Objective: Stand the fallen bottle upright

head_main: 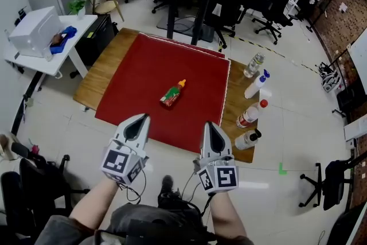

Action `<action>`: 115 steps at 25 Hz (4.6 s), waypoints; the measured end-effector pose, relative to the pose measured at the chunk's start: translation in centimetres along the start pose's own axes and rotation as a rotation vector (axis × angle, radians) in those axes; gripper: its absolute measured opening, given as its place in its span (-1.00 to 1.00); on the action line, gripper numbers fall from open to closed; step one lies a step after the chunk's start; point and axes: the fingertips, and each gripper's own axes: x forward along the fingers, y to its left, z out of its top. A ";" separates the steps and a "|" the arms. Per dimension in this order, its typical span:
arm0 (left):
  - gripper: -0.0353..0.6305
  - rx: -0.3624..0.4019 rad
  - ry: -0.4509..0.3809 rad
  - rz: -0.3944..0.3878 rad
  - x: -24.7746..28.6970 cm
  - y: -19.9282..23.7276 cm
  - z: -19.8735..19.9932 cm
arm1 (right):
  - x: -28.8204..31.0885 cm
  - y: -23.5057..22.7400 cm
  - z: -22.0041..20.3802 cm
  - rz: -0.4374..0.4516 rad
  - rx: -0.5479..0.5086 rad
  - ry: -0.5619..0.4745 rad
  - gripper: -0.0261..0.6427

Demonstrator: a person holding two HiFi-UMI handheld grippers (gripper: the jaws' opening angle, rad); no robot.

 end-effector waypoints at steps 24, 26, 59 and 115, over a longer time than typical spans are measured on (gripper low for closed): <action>-0.77 -0.027 0.123 -0.021 18.7 5.9 -3.2 | 14.8 -10.0 -3.2 -0.018 -0.001 0.045 -0.90; -0.77 -0.023 0.136 -0.037 20.1 7.1 -3.5 | 16.5 -10.2 -3.6 -0.035 -0.004 0.046 -0.90; -0.77 -0.045 0.309 -0.103 33.1 11.9 -10.6 | 26.8 -17.6 -9.1 -0.155 0.016 0.109 -0.90; 0.44 -0.073 0.943 -0.247 36.4 9.1 -24.7 | 29.2 -20.6 -13.2 -0.118 0.094 0.190 -0.90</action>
